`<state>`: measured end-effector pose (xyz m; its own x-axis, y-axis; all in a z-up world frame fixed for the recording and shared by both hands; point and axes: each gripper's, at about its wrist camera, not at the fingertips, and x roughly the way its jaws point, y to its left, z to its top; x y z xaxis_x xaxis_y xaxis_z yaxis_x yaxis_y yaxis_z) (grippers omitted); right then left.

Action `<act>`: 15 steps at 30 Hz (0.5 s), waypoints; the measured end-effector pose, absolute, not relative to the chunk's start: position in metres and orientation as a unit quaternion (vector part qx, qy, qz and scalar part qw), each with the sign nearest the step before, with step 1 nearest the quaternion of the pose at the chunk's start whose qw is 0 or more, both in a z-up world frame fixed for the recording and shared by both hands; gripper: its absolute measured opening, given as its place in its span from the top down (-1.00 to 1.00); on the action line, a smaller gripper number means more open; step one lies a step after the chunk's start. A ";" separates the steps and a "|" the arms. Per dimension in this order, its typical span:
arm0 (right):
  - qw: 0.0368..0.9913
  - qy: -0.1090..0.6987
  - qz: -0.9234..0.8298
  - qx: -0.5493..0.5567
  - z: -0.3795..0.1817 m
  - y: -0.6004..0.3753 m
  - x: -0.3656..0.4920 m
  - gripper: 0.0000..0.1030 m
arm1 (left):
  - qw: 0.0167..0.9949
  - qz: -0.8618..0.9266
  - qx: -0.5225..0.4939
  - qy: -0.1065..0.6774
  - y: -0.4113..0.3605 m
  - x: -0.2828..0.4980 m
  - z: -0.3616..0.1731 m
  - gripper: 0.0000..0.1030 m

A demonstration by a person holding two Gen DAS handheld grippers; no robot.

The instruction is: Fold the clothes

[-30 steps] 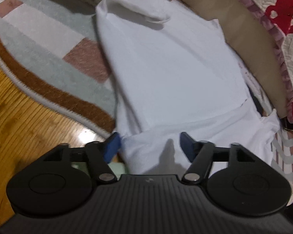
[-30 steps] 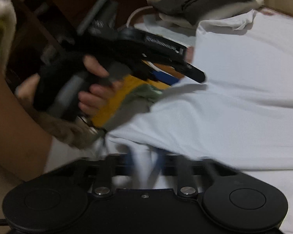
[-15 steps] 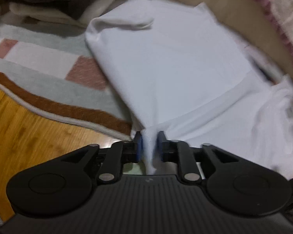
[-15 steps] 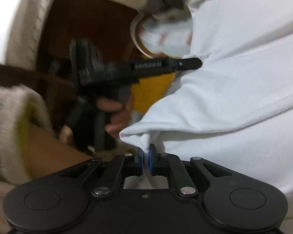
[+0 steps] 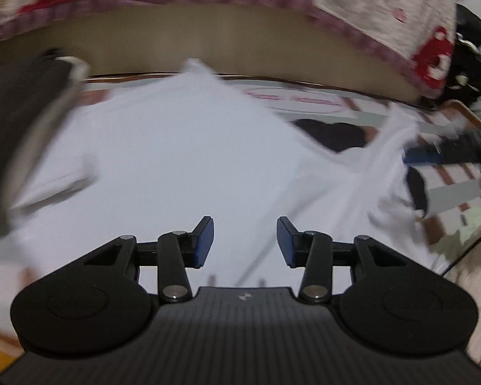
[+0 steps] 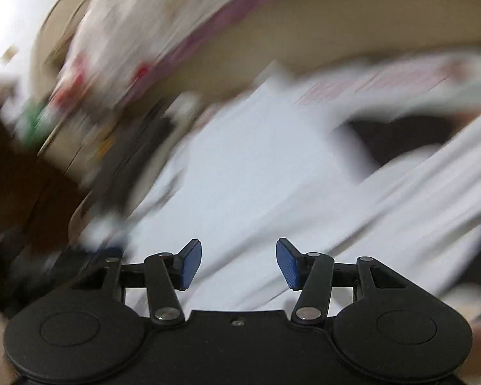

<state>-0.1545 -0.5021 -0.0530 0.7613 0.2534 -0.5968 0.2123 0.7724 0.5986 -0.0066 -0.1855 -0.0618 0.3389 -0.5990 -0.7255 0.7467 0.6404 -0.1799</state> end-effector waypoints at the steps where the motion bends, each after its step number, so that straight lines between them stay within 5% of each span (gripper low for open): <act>1: 0.880 0.325 -0.021 0.346 -0.055 -0.529 -0.160 -0.12 | 0.806 -0.426 0.095 0.400 -0.206 -0.007 -0.065 0.20; 9: 0.852 0.260 -0.277 0.361 -0.096 -0.680 -0.211 -0.13 | 0.761 -0.502 0.162 0.378 -0.342 -0.050 -0.092 0.20; 15: 0.836 0.264 -0.364 0.315 -0.122 -0.717 -0.218 -0.12 | 0.744 -0.509 0.167 0.398 -0.389 -0.067 -0.112 0.41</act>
